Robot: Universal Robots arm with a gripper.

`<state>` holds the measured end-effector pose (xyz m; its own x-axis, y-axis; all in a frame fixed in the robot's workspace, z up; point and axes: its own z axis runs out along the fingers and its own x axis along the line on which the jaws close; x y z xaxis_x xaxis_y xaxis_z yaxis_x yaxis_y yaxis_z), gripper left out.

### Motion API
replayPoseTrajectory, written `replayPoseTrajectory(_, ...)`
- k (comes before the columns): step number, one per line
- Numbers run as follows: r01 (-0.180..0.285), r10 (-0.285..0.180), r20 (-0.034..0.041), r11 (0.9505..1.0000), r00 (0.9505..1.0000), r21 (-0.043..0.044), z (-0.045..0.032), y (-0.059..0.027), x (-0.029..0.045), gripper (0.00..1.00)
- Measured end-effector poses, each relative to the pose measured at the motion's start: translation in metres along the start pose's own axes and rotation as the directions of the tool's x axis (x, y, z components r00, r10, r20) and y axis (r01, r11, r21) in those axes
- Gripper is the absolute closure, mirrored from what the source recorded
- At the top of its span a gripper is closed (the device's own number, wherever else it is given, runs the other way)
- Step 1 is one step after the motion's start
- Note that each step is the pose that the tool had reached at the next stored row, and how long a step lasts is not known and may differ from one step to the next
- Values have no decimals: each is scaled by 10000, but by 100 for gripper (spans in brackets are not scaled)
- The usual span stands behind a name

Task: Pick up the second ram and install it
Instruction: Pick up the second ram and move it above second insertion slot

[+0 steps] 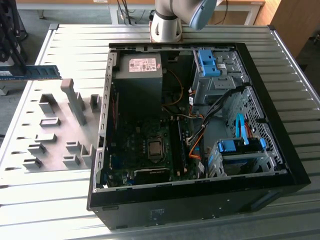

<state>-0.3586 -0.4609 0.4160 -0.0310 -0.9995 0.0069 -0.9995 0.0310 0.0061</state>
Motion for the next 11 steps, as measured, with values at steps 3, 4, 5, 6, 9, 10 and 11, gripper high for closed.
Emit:
replayPoseTrajectory(3, 0, 0, 0, 10000, 10000, 0, 0, -5, 0, 86)
replayPoseTrajectory(4, 0, 0, -1, 10000, 10000, 0, -1, -7, 0, 86)
replayPoseTrajectory(5, 0, 0, 0, 10000, 10000, 0, 0, -8, -1, 86)
replayPoseTrajectory(6, 0, 0, 0, 10000, 10000, 0, 0, -10, -1, 86)
replayPoseTrajectory(9, 0, 0, 0, 10000, 10000, 0, 0, -16, -1, 86)
replayPoseTrajectory(10, 0, 0, 0, 10000, 10000, 0, 0, -19, -1, 86)
replayPoseTrajectory(11, 0, 0, 0, 10000, 10000, 0, 0, -21, -1, 86)
